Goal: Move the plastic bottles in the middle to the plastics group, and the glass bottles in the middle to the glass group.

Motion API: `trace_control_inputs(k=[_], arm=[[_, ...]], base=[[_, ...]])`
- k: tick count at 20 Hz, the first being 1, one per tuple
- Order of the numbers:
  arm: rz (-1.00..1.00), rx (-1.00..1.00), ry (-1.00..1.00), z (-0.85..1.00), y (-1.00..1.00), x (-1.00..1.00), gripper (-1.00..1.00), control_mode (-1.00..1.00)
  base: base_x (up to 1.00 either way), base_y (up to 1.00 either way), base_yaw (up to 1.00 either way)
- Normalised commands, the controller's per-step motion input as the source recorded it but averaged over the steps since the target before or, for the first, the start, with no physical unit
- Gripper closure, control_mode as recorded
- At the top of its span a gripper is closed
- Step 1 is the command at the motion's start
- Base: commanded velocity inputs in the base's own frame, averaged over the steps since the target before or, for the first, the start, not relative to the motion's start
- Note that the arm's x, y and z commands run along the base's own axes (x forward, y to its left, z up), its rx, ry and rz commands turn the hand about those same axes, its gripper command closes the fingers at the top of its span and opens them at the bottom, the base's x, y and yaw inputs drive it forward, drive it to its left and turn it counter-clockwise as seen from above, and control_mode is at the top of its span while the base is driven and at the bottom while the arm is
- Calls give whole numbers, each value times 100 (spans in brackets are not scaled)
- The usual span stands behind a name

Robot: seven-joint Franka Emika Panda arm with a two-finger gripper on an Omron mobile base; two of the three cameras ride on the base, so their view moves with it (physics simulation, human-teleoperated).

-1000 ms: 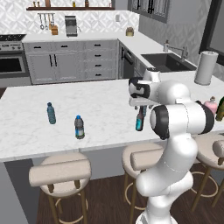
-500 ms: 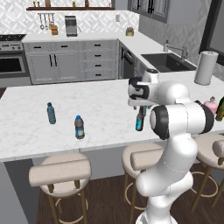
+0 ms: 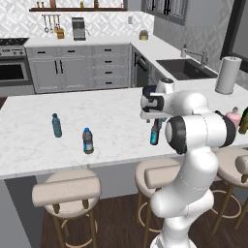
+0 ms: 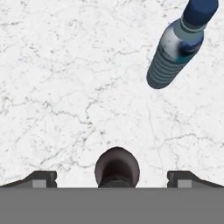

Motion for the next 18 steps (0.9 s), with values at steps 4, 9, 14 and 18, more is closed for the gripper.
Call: trace_control_inputs(k=[4, 9, 14, 18], arm=[[2, 0, 0, -7, 0, 9, -100, -100], [1, 0, 0, -3, -5, 6, -100, -100], [0, 0, 0, -7, -7, 3, 100, -100], [0, 0, 0, -9, -11, 0, 100, -100]], base=[[0, 0, 0], [0, 0, 0], [0, 0, 0], [0, 0, 0]])
